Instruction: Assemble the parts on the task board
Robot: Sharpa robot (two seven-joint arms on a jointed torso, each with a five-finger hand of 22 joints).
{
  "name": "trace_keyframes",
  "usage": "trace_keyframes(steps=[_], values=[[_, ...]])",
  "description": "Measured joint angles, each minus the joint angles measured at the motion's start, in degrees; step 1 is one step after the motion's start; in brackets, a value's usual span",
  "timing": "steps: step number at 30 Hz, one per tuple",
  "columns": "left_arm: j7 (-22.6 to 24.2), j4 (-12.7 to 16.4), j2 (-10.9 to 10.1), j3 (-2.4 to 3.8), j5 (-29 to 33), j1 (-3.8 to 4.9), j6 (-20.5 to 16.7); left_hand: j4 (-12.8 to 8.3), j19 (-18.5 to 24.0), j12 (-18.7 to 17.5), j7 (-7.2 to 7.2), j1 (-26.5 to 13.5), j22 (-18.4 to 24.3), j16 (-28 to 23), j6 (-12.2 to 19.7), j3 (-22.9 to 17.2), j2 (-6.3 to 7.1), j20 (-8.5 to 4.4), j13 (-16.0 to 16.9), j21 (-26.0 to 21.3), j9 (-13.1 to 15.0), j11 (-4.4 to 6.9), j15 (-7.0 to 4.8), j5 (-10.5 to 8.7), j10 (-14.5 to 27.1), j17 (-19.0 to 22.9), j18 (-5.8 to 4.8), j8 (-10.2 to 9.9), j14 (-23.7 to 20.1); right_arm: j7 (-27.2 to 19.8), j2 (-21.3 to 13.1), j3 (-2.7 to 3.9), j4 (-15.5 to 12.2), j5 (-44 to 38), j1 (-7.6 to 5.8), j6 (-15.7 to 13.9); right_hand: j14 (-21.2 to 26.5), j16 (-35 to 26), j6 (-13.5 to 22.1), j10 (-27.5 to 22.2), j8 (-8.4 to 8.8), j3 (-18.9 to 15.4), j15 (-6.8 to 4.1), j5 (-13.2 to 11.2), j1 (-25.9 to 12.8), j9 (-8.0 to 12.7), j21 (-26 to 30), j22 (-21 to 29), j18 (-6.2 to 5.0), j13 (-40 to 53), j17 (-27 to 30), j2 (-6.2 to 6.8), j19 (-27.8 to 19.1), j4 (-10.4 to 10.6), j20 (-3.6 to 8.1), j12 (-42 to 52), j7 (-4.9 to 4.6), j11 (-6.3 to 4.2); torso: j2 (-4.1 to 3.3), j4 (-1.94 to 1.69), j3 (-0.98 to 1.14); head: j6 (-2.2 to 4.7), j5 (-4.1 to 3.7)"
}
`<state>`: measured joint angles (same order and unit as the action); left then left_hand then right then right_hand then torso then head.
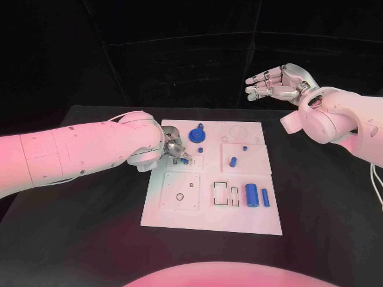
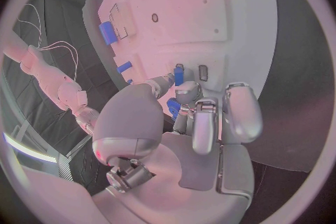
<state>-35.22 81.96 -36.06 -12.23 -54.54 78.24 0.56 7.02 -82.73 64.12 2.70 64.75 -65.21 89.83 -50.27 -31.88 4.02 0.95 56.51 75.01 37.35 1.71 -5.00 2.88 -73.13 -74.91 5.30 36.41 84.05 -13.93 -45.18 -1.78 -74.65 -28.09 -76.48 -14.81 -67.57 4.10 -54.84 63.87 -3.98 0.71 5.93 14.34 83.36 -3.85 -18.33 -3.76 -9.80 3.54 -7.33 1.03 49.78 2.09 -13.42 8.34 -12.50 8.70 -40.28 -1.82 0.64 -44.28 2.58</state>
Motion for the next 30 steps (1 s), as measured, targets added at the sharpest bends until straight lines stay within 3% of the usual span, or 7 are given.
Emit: trace_keyframes(steps=[27,30], values=[[-0.6,0.1,0.0,0.02,-0.3,0.00,2.1,-0.1,0.0,0.5,0.18,-1.3,-0.4,0.0,0.0,-1.4,0.56,0.00,0.3,0.0,0.6,-0.17,0.00,0.66,-0.4,0.0,0.00,0.8,0.0,0.0,0.1,-0.01,0.1,0.0,0.00,0.2,0.0,0.0,0.0,0.0,0.00,0.0,0.00,0.0,0.0,0.0,0.2,0.0,0.00,0.0,0.1,0.00,0.0,0.0,0.00,0.0,0.00,0.00,0.01,-0.04,-0.01,-0.27,0.00],[-0.7,-0.2,0.2,0.01,-0.3,0.00,2.2,-1.9,0.0,0.7,-0.19,-3.6,-0.4,0.0,-0.4,-3.6,0.85,0.00,0.5,0.0,1.0,0.14,0.00,0.66,-0.9,0.0,0.00,1.2,0.0,0.0,0.1,-0.01,0.1,0.0,0.00,0.2,0.0,0.0,0.0,0.0,0.00,0.0,0.00,0.0,0.0,0.0,0.4,0.0,0.00,0.0,0.1,0.01,0.0,0.0,0.00,0.0,0.00,0.00,0.00,-0.04,-0.01,-0.27,0.00]])
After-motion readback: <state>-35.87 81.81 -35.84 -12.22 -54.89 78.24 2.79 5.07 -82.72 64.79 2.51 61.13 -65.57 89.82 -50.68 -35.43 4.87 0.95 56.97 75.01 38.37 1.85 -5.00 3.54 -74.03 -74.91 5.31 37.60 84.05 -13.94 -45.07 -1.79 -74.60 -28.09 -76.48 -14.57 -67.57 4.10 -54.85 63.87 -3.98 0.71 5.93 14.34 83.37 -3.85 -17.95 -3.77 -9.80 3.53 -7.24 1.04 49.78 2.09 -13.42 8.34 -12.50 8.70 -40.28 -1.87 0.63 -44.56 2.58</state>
